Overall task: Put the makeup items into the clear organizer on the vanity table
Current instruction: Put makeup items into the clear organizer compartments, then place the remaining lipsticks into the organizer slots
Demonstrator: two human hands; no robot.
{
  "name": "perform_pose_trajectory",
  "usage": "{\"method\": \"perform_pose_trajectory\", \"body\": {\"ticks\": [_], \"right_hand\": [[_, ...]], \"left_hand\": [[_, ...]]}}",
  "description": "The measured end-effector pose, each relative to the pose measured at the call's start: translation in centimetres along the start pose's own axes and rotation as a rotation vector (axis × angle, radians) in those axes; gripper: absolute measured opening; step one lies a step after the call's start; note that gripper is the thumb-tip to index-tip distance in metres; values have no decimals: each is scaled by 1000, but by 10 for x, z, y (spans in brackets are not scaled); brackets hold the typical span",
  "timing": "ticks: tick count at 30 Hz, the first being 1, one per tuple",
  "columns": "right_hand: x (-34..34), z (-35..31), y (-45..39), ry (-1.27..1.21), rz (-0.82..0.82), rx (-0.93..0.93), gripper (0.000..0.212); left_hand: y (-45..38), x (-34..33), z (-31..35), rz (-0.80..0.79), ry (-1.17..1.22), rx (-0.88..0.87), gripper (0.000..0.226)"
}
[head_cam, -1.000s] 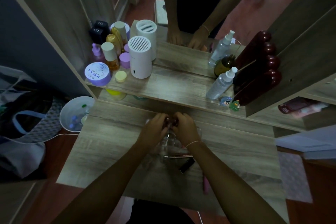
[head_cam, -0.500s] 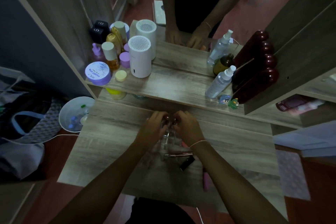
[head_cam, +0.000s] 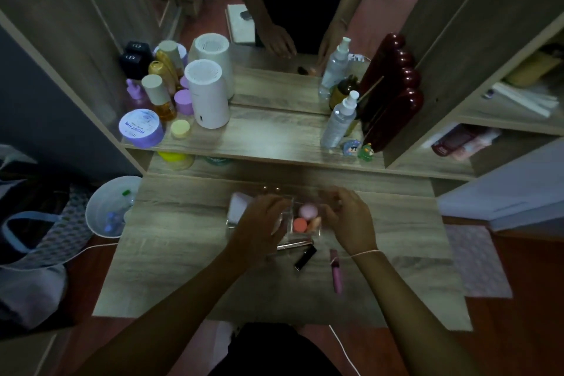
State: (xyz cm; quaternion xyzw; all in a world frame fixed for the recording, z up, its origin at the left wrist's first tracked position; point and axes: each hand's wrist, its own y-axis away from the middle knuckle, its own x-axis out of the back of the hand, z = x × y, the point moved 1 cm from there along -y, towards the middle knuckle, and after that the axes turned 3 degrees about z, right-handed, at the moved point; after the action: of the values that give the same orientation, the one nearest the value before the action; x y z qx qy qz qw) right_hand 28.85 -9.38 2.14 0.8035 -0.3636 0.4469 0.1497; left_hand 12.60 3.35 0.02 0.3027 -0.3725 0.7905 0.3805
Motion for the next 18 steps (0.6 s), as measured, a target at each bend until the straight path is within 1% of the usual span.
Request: {"method": "perform_pose_trajectory", "body": {"ticks": [2, 5, 6, 8, 9, 10, 12, 13, 15, 17, 18], "right_hand": [[2, 14, 11, 8, 14, -71, 25], [2, 37, 26, 19, 4, -176, 23], [1, 45, 32, 16, -11, -212, 23], [-2, 57, 43, 7, -29, -279, 23], [-4, 63, 48, 3, -39, -308, 24], [-7, 67, 53, 1, -54, -328, 26], [-13, 73, 62, -16, -98, -354, 35], [-16, 74, 66, -32, -122, -364, 39], [-24, 75, 71, -57, -162, -379, 42], [-31, 76, 77, -46, -183, -369, 41], [-34, 75, 79, -36, -186, -361, 41]], "left_hand": [[2, -12, 11, -88, 1, -36, 32], [7, -27, 22, -194, -66, -93, 33], [9, -31, 25, -236, -64, -86, 34], [10, -35, 28, -299, 16, 32, 30], [12, -37, 29, -315, 35, 68, 32], [12, -38, 31, -363, 24, 55, 38], [18, -47, 31, -457, -77, -3, 47], [20, -49, 29, -489, -103, 4, 44], [24, -53, 25, -504, -180, -19, 37], [28, -59, 22, -540, -284, -56, 40], [30, -62, 21, -532, -349, -96, 41]]}}
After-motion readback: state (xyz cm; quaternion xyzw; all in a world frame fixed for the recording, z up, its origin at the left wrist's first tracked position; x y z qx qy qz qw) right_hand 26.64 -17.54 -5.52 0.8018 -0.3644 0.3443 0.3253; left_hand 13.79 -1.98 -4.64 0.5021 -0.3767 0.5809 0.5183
